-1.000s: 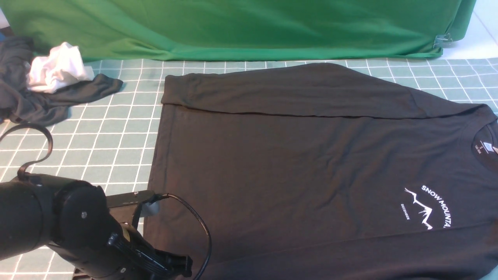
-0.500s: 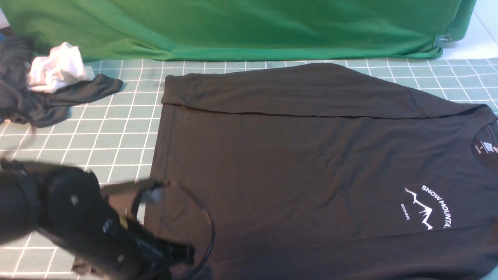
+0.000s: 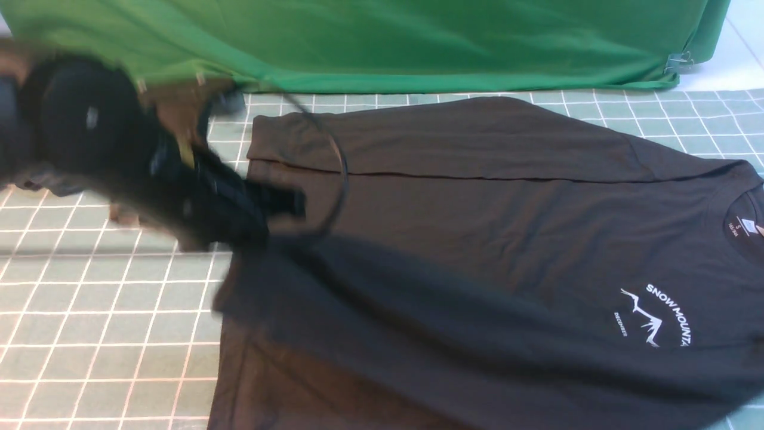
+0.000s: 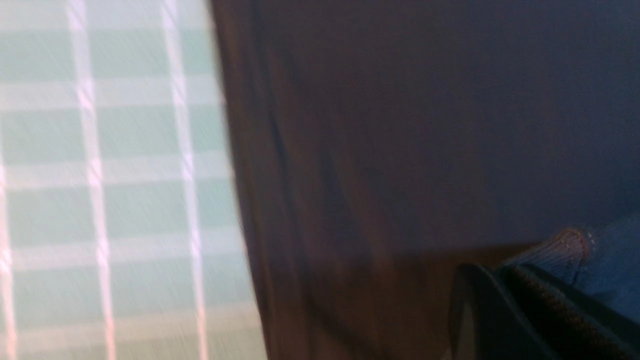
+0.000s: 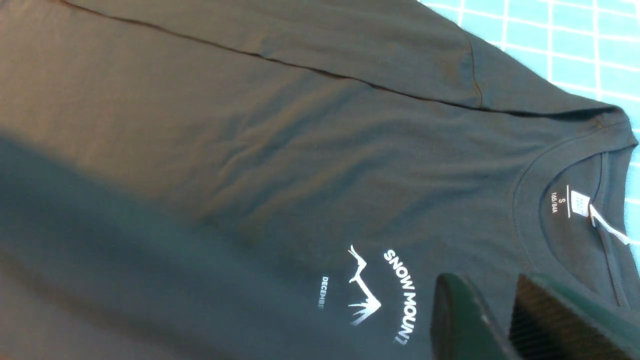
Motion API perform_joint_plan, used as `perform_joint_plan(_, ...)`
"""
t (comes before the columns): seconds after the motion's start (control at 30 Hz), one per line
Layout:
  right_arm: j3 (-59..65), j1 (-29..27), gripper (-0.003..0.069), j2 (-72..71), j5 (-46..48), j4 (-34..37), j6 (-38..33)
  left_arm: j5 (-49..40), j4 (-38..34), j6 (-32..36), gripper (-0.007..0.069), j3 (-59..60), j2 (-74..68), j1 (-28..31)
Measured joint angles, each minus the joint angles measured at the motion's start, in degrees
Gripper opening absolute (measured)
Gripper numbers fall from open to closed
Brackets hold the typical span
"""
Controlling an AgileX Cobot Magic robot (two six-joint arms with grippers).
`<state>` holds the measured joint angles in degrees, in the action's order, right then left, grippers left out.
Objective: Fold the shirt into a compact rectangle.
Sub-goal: 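Fold the left side of the black T-shirt inward over its body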
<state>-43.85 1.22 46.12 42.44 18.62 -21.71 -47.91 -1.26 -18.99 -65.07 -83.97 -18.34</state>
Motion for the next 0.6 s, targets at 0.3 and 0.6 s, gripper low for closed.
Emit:
perform_joint_plan(0.3,0.0,0.0,0.0168,0.0,0.0,0.0,0.0,3.1,-0.3,2.6,0.0017,-7.4,-18.5,8.0)
perform_joint_plan(0.6,0.0,0.0,0.0178,0.0,0.0,0.0,0.0,6.6,-0.3,2.7,0.0148,-9.8,-26.7,9.7)
